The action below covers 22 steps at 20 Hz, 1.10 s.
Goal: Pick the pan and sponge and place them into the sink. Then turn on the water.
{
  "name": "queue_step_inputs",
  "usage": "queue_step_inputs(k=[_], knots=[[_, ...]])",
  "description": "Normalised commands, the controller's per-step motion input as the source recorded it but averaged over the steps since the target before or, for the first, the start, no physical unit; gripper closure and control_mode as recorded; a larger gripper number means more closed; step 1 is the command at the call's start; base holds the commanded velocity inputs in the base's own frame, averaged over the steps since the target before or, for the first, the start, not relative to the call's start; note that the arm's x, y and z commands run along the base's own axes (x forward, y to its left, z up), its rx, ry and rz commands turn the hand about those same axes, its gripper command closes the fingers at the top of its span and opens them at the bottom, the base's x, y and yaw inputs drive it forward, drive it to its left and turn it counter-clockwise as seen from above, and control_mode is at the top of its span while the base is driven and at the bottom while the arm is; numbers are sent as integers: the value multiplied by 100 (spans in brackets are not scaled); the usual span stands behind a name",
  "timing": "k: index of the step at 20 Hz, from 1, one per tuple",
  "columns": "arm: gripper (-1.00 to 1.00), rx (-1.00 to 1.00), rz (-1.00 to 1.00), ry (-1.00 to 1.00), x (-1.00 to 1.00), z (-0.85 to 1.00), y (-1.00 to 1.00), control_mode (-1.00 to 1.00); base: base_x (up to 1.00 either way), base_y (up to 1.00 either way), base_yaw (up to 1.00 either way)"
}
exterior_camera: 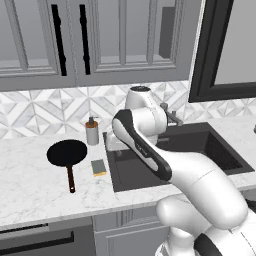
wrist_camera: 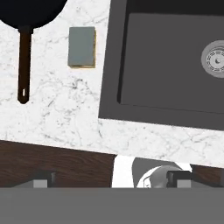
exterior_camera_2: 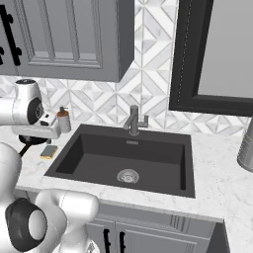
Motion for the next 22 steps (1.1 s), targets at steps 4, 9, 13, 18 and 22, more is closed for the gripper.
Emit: queue_step_inputs(k=[4, 9, 13, 18, 22], knots=[[-100, 0, 0, 12, 0, -26, 79, -100, 0, 0, 0], [-100, -8, -1, 1, 0, -30, 83, -100, 0, 0, 0], [-100, -11, -1, -2, 0, -34, 68, -100, 0, 0, 0], [-100, -8, -2, 0, 14, -18, 43, -100, 0, 0, 0], [-100, -2, -3, 1, 34, -21, 33, -100, 0, 0, 0]])
